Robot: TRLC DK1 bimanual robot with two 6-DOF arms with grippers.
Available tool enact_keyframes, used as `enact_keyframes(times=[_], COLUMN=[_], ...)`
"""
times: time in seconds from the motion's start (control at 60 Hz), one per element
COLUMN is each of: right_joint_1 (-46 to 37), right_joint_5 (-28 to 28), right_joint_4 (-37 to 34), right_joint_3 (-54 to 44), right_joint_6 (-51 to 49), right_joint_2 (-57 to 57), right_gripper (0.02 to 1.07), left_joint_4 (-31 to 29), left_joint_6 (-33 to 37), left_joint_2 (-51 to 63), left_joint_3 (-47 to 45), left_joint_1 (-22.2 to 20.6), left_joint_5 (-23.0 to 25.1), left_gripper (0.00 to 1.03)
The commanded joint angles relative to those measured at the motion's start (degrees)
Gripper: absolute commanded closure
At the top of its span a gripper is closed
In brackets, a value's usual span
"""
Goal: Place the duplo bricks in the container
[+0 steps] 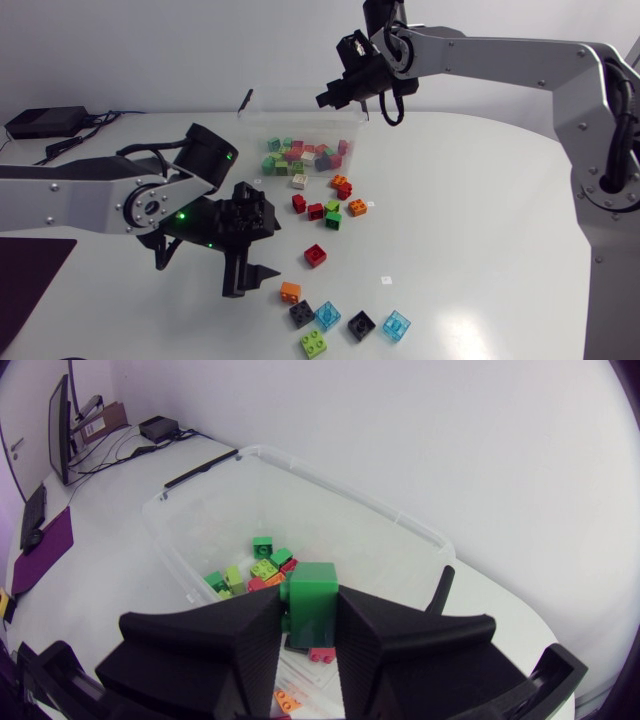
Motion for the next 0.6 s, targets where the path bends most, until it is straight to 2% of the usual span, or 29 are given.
enact_keyframes(times=[0.0,0.067,0.083,0.117,0.133,0.35,0.583], right_joint_1=[-0.1,-0.1,-0.1,-0.1,-0.1,-0.6,-1.0], right_joint_5=[0.4,0.6,0.6,0.7,0.6,0.6,-0.6], right_joint_4=[-0.2,-1.1,-1.3,-1.6,-1.7,-1.6,-1.4], right_joint_3=[2.4,3.3,3.4,3.3,3.2,-3.9,-18.3], right_joint_6=[1.4,1.4,1.5,1.5,1.5,0.3,-1.5], right_joint_2=[2.4,2.7,2.7,2.2,1.8,-5.8,-19.3], right_gripper=[0.7,0.39,0.26,0.11,0.08,0.07,0.07], left_joint_4=[-0.6,-0.6,-0.6,-0.6,-0.6,-1.0,-0.9], left_joint_6=[1.9,2.2,2.2,2.3,2.3,2.8,3.2], left_joint_2=[1.4,2.0,2.0,2.4,2.8,6.7,10.7], left_joint_3=[-2.2,-2.8,-2.9,-3.0,-3.1,-2.0,-1.1], left_joint_1=[-1.8,-3.1,-3.2,-4.0,-4.3,-6.6,-8.3], left_joint_5=[-0.6,-1.2,-1.2,-1.6,-1.8,-2.4,-2.4], left_gripper=[0.06,0.06,0.06,0.06,0.06,0.06,0.1])
